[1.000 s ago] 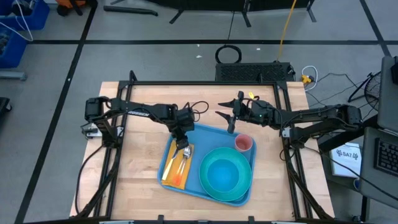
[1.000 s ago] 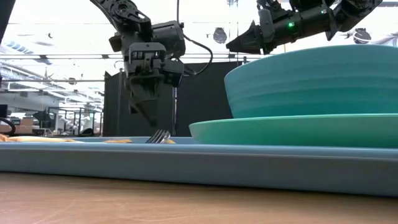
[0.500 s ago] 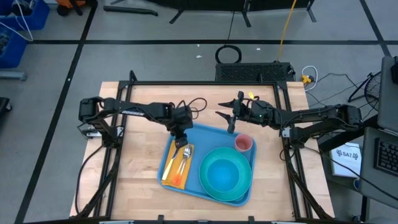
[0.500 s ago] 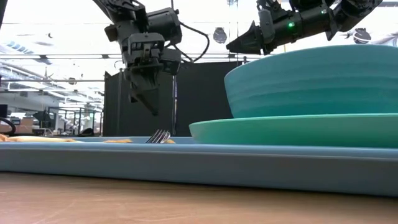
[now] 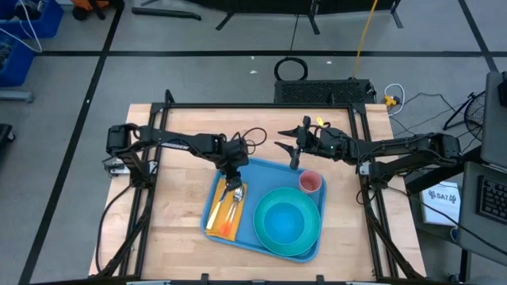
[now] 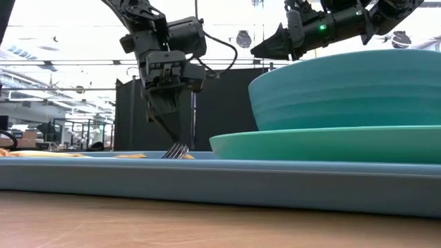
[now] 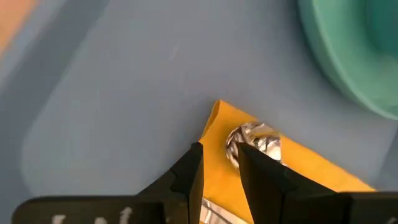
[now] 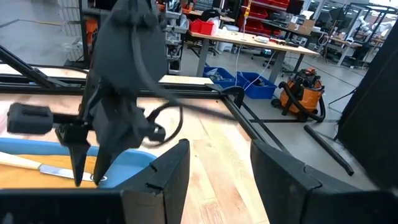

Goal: Set up tray
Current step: Put the orange fork on top of the yellow table napkin

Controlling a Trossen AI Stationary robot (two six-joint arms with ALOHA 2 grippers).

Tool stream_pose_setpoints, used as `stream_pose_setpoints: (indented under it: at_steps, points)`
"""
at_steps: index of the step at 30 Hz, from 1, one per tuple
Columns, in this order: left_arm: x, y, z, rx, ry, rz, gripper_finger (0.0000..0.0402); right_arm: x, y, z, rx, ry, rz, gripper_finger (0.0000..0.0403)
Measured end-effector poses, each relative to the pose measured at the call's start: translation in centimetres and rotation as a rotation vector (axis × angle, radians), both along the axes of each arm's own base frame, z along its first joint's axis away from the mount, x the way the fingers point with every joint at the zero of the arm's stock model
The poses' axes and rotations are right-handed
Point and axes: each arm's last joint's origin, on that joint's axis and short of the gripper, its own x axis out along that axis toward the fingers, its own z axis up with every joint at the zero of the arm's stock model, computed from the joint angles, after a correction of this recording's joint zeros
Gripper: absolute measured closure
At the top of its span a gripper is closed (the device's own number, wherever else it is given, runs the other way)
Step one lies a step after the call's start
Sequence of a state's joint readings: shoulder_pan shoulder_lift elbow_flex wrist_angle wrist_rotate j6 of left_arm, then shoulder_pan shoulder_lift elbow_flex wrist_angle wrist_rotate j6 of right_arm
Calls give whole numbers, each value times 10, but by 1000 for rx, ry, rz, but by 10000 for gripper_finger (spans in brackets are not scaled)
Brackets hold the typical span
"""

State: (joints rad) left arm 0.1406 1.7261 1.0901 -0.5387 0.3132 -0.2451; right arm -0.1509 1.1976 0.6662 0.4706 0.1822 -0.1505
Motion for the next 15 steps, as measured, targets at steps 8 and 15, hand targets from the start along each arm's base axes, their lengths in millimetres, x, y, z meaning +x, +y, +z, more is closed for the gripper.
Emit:
stream_pose_setpoints:
  at_steps: [8, 15]
  points:
    - [5, -6, -17, -81, 39, -40, 300, 0, 0, 0, -1, -4, 0, 243]
    - [7, -8, -19, -78, 29, -50, 300, 0, 0, 0, -1, -4, 0, 244]
